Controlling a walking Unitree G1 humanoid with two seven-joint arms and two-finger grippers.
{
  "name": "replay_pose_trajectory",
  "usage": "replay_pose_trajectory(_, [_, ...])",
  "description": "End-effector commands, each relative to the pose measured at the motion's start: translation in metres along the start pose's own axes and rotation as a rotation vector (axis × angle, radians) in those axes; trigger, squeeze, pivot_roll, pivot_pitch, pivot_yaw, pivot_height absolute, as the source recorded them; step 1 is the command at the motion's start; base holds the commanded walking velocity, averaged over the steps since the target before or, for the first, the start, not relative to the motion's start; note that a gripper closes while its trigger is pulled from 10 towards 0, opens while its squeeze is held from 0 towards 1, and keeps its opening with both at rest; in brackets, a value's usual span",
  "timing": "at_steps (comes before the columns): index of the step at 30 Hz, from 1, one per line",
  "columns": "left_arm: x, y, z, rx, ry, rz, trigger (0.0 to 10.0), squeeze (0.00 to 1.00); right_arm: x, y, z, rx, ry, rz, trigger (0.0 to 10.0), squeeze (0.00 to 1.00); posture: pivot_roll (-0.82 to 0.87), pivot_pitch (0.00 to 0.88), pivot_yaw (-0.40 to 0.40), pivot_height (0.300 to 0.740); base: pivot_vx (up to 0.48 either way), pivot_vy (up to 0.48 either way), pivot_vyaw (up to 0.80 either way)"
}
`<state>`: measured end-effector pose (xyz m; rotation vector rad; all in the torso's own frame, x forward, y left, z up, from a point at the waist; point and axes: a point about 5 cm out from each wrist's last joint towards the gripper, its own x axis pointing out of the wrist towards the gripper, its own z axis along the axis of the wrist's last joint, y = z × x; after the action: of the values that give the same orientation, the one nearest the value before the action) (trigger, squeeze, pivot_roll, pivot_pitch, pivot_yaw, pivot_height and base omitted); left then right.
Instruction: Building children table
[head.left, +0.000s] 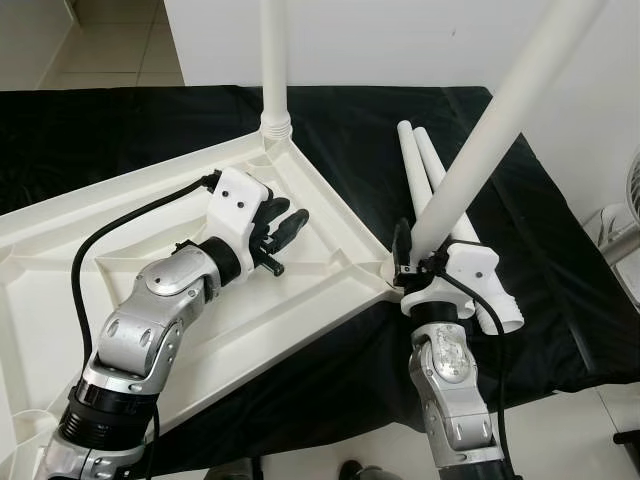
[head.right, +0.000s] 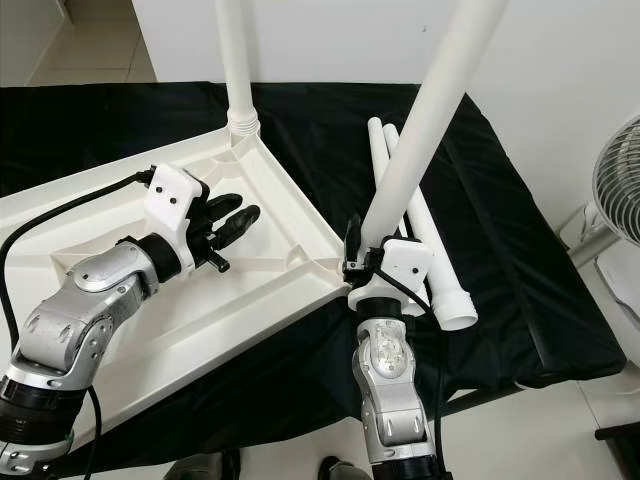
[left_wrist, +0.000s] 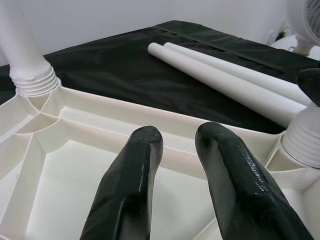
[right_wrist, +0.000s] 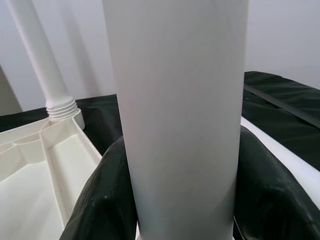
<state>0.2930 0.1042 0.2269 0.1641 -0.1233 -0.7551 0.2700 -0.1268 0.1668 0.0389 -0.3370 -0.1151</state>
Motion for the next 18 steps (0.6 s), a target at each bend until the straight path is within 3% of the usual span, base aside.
replay_pose_trajectory(1, [0.003, -0.004, -0.001, 0.006, -0.004, -0.047, 10.0, 0.0, -0.022, -0.042, -0.047, -0.116, 0.268, -0.207, 10.0, 0.0, 0.03, 0.19, 0.032, 0.74, 0.0, 0.0, 0.0])
replay_pose_trajectory(8, [0.009, -0.004, 0.001, 0.006, -0.013, -0.069, 10.0, 0.0, -0.027, -0.063, -0.047, -0.188, 0.267, -0.382, 10.0, 0.0, 0.02, 0.183, 0.044, 0.74, 0.0, 0.0, 0.0])
replay_pose_trajectory(18, [0.011, -0.005, 0.001, 0.008, -0.018, -0.078, 10.0, 0.0, -0.028, -0.068, -0.05, -0.208, 0.278, -0.425, 10.0, 0.0, 0.02, 0.179, 0.049, 0.74, 0.0, 0.0, 0.0])
